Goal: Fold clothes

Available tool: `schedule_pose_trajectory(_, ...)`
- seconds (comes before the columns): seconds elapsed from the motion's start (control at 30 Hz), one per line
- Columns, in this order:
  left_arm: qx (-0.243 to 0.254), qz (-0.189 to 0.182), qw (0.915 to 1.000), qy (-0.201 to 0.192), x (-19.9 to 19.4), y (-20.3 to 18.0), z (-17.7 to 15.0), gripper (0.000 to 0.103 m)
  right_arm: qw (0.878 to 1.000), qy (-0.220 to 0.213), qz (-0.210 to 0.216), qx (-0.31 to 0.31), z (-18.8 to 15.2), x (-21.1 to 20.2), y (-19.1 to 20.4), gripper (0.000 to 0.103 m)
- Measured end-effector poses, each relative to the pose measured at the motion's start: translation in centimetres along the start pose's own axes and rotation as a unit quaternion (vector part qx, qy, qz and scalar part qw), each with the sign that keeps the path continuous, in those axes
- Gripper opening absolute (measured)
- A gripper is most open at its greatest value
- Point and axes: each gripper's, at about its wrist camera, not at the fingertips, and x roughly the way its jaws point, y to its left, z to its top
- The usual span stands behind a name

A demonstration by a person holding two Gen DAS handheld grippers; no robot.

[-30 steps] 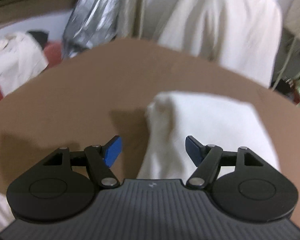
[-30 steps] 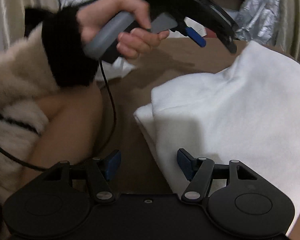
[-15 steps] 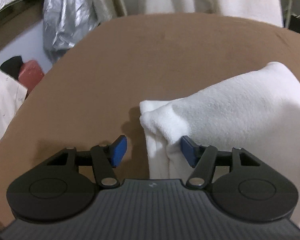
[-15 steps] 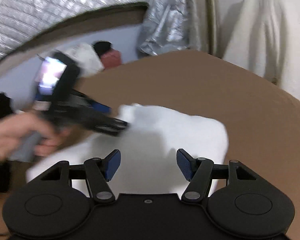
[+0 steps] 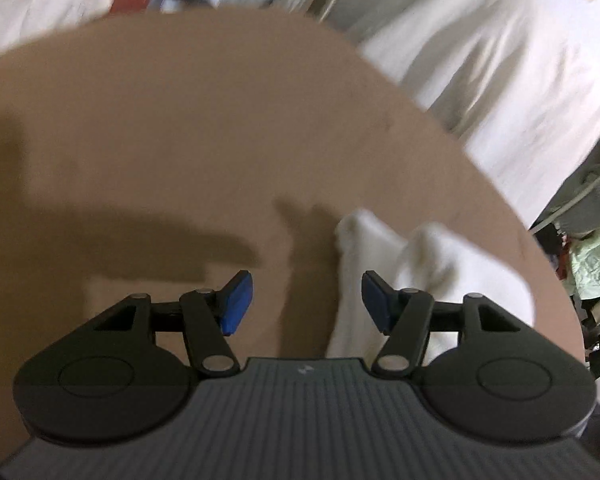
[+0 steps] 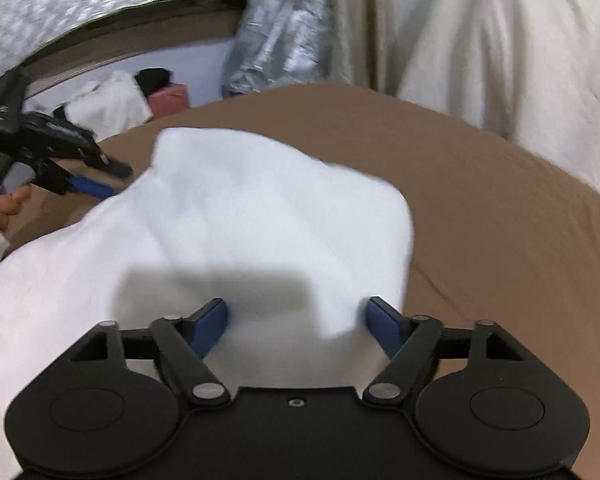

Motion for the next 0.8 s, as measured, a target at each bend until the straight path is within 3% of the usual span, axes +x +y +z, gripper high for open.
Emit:
schedule_pose_trajectory(0.1, 0.032, -0.032, 0.9989, -0.007, -0.1, -1.9, -0.9, 0.07, 0.998, 0.011, 0.025, 0.06, -1.1, -0.2, -1.4, 0.083)
schedule_pose_trajectory(0.2, 0.094, 0.0, 0.9955, 0.012, 1.1, -5.1, -2.2, 0.071, 0.993, 0.016, 0.055, 0.104, -1.8, -0.3, -2.9, 0.083)
schedule_pose_trajectory(0.27, 0.147, 0.005, 0.9889, 0.02, 2.5, -6.9, -2.8, 0.071, 0.99, 0.016, 0.067, 0.121, -2.2, -0.1, -3.5, 0.083)
schedule_pose_trajectory(0.33, 0.165, -0.008, 0.9855, 0.039, 4.2, -7.9, -3.5, 0.076, 0.989, 0.014, 0.071, 0.127, -2.2, 0.3, -3.4, 0.084)
schedule_pose_trajectory(0.4, 0.163, 0.004, 0.9856, 0.046, 5.6, -8.2, -4.1, 0.076, 0.989, 0.012, 0.073, 0.13, -1.9, 0.8, -3.2, 0.086)
schedule_pose_trajectory(0.47, 0.156, 0.007, 0.987, 0.039, 6.0, -8.3, -4.4, 0.066, 0.988, 0.012, 0.076, 0.136, -1.2, 1.4, -3.1, 0.087)
schedule_pose_trajectory(0.5, 0.157, -0.004, 0.987, 0.035, 5.8, -8.6, -4.4, 0.038, 0.987, 0.012, 0.078, 0.138, -0.8, 1.7, -3.1, 0.089)
schedule_pose_trajectory(0.53, 0.164, -0.015, 0.9858, 0.033, 5.7, -9.4, -4.4, 0.022, 0.986, 0.012, 0.08, 0.144, -0.5, 2.1, -3.1, 0.093)
schedule_pose_trajectory(0.7, 0.247, 0.019, 0.9682, -0.034, 3.8, -13.5, -5.8, 0.02, 0.977, 0.024, 0.095, 0.188, 0.8, 4.2, -4.5, 0.099)
schedule_pose_trajectory(0.8, 0.264, 0.019, 0.9617, -0.069, 2.5, -15.3, -3.8, 0.02, 0.977, 0.008, 0.088, 0.194, 1.0, 3.0, -4.7, 0.098)
